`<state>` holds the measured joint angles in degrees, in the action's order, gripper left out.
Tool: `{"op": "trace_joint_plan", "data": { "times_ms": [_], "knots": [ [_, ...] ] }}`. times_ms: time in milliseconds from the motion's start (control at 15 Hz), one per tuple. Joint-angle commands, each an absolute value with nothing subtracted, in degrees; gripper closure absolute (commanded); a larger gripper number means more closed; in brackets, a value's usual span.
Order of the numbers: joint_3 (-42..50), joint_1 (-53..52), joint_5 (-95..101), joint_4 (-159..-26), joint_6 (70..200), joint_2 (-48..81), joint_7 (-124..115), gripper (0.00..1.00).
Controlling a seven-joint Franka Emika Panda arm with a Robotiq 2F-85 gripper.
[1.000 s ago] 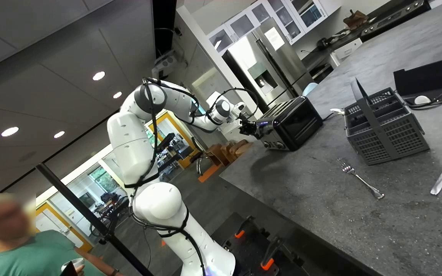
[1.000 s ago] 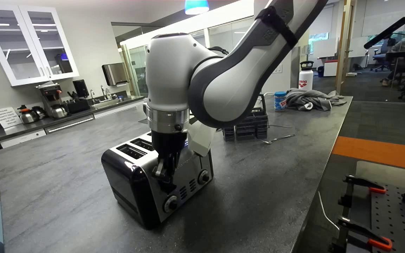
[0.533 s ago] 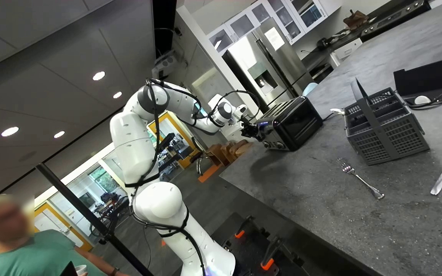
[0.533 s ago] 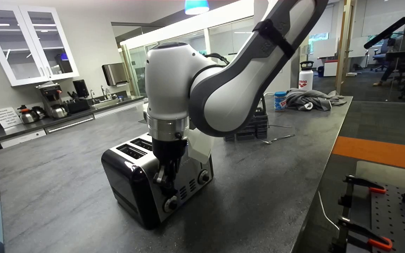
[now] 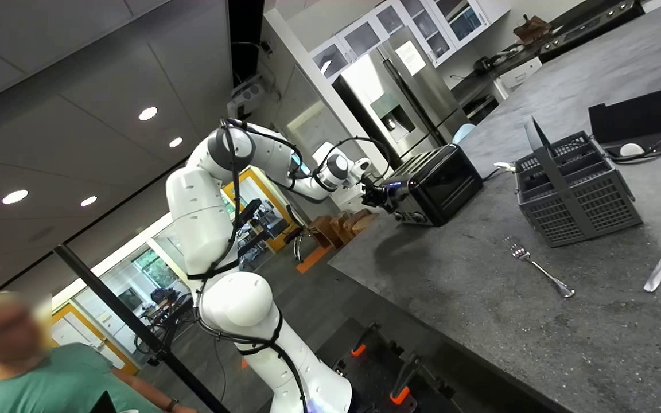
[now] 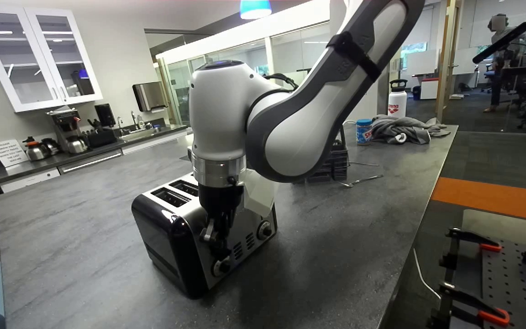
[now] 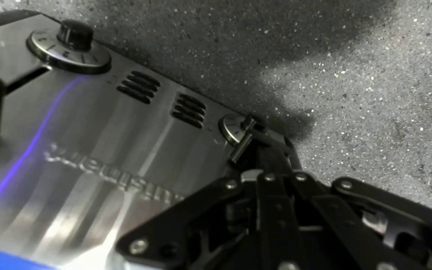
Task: Push down the lever on the left side of the toaster
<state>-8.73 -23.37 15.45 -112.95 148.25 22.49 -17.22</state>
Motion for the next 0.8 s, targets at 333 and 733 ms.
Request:
{"op": "trace_joint_plan", "data": {
  "times_ms": [333,733],
  "knots": [
    [-4.95,-25.61,18.39,-111.42,151.58,27.15,-21.47,1.00],
    [-2.94,-28.78,25.01,-115.12,149.30,18.79,-29.12,1.00]
  ]
}}
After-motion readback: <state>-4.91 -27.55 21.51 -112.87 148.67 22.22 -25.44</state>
